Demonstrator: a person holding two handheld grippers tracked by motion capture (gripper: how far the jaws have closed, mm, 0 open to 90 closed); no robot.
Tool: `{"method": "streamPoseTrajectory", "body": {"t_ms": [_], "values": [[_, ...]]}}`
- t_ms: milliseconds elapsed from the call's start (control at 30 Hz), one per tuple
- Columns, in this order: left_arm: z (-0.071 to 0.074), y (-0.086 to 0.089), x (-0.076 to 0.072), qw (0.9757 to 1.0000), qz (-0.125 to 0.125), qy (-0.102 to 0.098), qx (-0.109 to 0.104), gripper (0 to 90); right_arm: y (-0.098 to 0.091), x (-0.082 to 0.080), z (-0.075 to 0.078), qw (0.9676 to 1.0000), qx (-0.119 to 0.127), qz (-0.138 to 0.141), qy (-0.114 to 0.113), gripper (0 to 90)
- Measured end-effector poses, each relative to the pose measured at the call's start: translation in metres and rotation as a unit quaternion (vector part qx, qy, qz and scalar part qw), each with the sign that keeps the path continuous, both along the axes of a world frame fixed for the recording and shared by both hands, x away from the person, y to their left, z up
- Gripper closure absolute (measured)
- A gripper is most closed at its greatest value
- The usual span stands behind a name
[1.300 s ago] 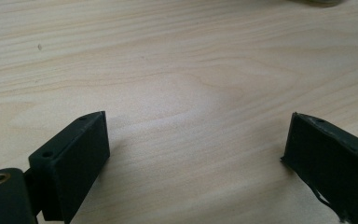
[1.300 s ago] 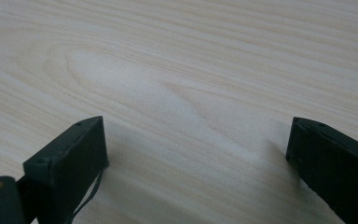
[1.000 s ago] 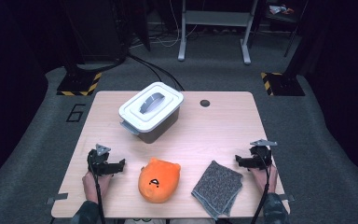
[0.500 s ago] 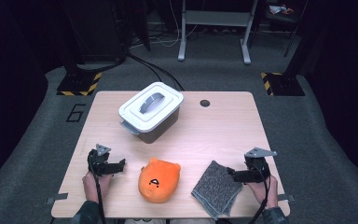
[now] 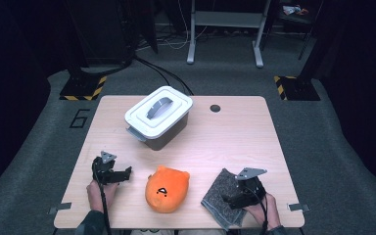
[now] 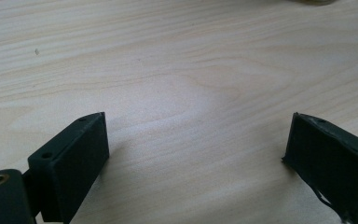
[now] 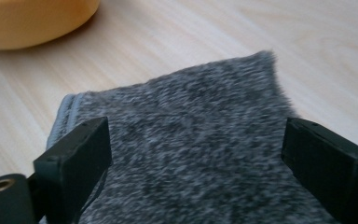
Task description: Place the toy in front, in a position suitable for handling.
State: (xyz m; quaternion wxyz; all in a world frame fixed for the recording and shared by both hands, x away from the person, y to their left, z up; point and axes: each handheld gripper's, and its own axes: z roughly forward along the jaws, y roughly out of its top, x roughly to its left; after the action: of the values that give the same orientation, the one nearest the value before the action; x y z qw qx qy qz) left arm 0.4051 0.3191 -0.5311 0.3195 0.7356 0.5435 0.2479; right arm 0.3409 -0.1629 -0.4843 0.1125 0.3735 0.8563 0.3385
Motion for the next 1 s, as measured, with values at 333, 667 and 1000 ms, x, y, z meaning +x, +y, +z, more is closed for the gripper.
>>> {"method": "streamPoseTrajectory", "body": {"t_ms": [333,667,1000], "values": [[0.000,0.000,0.000,1.0000,0.001,0.001,-0.004,5.8,0.008,-0.002,-0.014,0.9996,-0.023,0.013,-0.007,17.4],[0.000,0.001,0.001,1.0000,-0.001,0.002,-0.005,5.7,0.006,0.002,-0.025,0.9992,-0.039,-0.001,0.002,32.7],[0.000,0.000,0.001,1.0000,0.000,0.003,-0.008,5.7,0.000,-0.001,-0.026,0.9996,-0.027,-0.005,-0.011,50.5]]}}
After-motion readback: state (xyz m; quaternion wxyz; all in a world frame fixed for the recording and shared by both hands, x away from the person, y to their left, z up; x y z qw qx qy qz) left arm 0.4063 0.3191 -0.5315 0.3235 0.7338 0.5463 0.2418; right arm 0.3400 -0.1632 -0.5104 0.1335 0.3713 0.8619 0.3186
